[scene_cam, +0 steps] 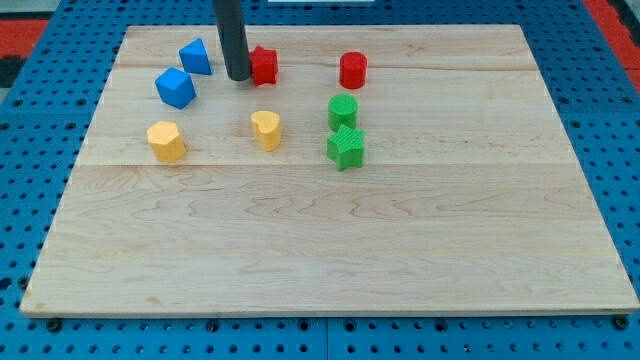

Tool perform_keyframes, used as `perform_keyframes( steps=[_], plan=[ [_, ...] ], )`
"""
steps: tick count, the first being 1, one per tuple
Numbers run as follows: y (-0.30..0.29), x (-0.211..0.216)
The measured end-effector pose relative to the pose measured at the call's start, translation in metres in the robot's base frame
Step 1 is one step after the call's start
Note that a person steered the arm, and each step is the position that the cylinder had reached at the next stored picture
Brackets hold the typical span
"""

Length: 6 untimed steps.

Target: Move the triangle slightly to the left side

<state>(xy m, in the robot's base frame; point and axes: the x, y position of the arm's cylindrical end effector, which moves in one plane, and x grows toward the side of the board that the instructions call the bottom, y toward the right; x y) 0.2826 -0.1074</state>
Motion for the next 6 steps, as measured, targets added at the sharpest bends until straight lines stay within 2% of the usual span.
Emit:
perform_keyframes(
  steps=[1, 2, 6],
  plan=[
    [-0.017, -0.019],
    [-0.051, -0.021],
    [-0.045, -0.031]
  ],
)
